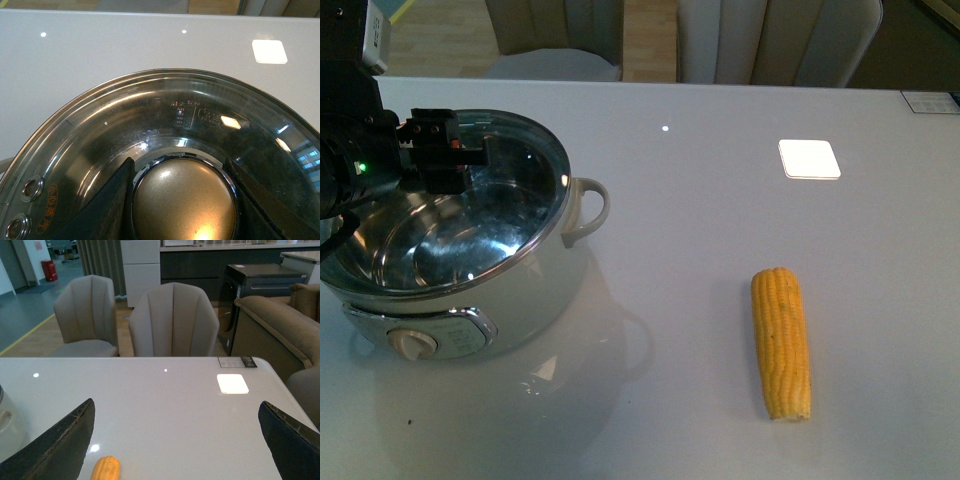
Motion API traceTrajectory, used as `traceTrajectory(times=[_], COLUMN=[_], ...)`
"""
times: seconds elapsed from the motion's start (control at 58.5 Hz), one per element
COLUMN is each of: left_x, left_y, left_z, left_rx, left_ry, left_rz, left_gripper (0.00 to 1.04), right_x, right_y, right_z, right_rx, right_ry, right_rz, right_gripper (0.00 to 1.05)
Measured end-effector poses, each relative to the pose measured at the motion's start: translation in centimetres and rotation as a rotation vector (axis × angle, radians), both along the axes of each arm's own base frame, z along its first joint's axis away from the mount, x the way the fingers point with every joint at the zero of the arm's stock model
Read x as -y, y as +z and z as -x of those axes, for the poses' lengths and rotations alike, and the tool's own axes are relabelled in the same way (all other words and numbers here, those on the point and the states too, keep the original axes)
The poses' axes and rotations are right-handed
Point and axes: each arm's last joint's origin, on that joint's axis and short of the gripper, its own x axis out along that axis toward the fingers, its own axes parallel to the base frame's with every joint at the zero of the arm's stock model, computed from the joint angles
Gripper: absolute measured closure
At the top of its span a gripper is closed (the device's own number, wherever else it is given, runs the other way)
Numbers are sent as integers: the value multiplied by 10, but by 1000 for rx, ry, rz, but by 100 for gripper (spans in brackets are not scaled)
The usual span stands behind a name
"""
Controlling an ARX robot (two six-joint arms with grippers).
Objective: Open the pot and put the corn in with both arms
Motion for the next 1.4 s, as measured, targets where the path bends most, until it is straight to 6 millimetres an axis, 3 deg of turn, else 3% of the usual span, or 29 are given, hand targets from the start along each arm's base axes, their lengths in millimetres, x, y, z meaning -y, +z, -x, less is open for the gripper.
traceTrajectory(times=[0.239, 0.41, 0.479, 0.564, 0.753, 0.992, 1.112, 1.129, 1.248, 1.402], left_x=[0, -5, -15, -31, -79, -165, -225, -238, -257, -260], left_y=[9, 38, 68, 90, 107, 83, 43, 30, 4, -25], left_z=[1, 1, -3, -4, 0, 29, 62, 72, 87, 91], left_rx=[0, 34, 103, 160, 214, 240, 204, 185, 159, 116], left_ry=[-15, -42, -39, -15, 79, 251, 387, 424, 472, 459], left_rz=[-20, -24, -12, -10, -18, -39, -21, -15, -20, -5], left_gripper=[60, 60, 60, 60, 60, 60, 60, 60, 60, 60], right_x=[0, 0, 0, 0, 0, 0, 0, 0, 0, 0], right_y=[0, 0, 0, 0, 0, 0, 0, 0, 0, 0], right_z=[0, 0, 0, 0, 0, 0, 0, 0, 0, 0], right_rx=[0, 0, 0, 0, 0, 0, 0, 0, 0, 0], right_ry=[0, 0, 0, 0, 0, 0, 0, 0, 0, 0], right_rz=[0, 0, 0, 0, 0, 0, 0, 0, 0, 0], right_gripper=[9, 9, 9, 9, 9, 9, 9, 9, 9, 9])
